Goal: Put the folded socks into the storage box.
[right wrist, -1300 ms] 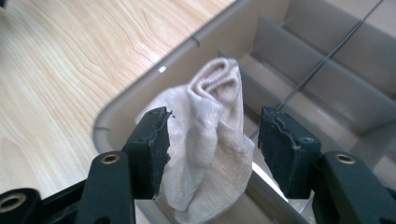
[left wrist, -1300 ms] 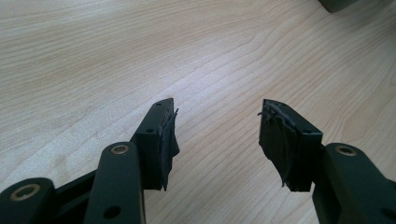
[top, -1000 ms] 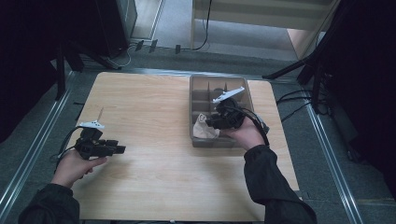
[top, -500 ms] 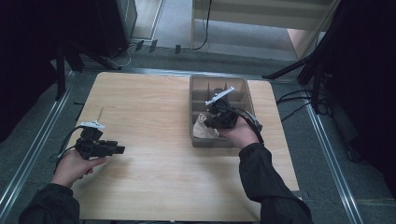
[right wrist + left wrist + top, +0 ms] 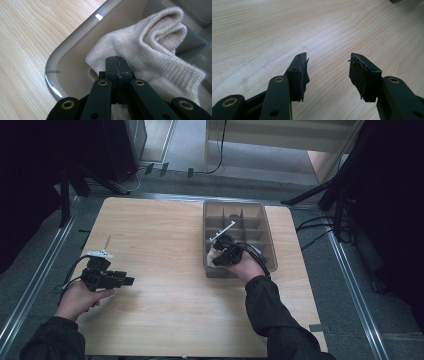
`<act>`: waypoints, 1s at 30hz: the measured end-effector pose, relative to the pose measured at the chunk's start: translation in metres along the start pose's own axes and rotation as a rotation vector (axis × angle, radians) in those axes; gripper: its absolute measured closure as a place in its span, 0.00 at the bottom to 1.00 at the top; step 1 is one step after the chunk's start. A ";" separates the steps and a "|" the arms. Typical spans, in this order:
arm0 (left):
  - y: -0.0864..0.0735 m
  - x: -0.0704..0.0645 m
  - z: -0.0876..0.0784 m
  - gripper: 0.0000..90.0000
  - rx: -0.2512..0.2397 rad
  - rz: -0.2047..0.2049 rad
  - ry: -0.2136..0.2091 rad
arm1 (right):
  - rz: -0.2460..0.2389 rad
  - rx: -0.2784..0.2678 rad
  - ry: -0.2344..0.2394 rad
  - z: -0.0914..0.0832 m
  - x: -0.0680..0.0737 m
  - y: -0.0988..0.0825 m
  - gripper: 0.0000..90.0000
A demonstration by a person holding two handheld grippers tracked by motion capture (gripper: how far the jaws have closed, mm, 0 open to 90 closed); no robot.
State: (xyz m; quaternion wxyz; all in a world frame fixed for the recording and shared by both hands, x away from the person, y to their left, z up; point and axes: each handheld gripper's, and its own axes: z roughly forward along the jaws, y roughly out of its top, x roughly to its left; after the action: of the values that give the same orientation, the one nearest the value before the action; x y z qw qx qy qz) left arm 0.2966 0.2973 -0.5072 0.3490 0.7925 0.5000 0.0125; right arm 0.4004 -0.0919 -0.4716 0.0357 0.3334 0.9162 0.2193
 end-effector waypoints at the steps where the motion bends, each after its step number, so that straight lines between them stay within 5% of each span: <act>1: 0.000 0.000 0.000 0.53 -0.001 0.000 0.000 | 0.004 0.003 0.000 0.000 0.000 0.000 1.00; 9: 0.000 0.000 0.000 0.53 0.001 0.001 0.000 | 0.025 0.019 0.022 0.002 -0.002 0.001 1.00; 14: 0.000 0.000 0.000 0.53 0.002 0.002 0.001 | 0.023 -0.017 0.031 -0.009 -0.002 0.002 1.00; 22: 0.000 -0.001 0.000 0.53 0.001 0.004 0.001 | 0.031 -0.092 -0.009 -0.041 -0.010 0.017 1.00; 30: -0.001 0.001 -0.001 0.53 -0.004 -0.002 0.000 | 0.081 -0.099 -0.064 -0.041 -0.033 0.021 1.00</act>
State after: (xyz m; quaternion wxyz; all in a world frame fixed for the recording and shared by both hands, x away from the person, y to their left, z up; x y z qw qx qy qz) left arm 0.2959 0.2992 -0.5071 0.3506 0.7914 0.5007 0.0132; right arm 0.4302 -0.1137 -0.4282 0.0725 0.3750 0.8883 0.2549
